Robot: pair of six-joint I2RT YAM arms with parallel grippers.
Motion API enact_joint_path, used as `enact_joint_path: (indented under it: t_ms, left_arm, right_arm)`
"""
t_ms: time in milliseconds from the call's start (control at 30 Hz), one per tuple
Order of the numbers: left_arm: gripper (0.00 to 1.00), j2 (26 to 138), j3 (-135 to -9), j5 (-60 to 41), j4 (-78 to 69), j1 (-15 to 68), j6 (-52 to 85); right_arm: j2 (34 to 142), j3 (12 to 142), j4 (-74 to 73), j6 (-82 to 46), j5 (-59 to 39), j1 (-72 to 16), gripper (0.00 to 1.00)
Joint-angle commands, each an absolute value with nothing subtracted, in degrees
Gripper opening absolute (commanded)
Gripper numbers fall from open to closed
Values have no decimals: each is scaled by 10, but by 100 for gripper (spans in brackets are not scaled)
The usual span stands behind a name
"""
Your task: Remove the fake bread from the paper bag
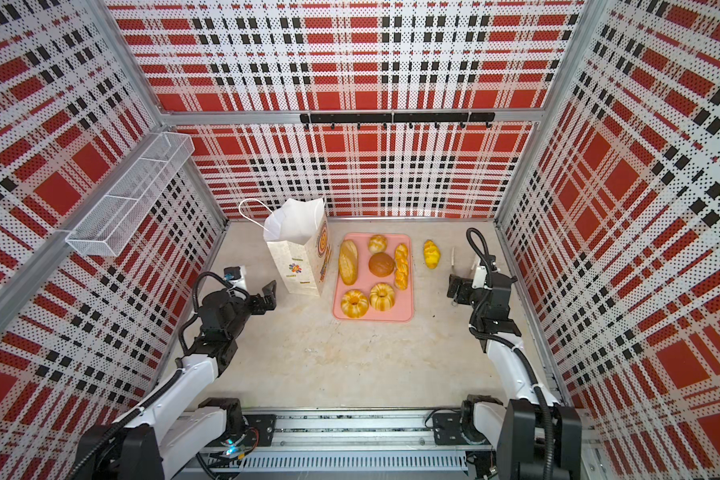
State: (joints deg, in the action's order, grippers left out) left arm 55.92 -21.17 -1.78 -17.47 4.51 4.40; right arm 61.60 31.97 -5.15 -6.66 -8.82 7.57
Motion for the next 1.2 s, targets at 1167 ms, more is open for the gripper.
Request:
enact_joint_path:
  t_ms: [1167]
  left_arm:
    - [100,815,-303,129,-231,166,291]
  right_arm:
    - [572,298,-77,-71,-80,74,100]
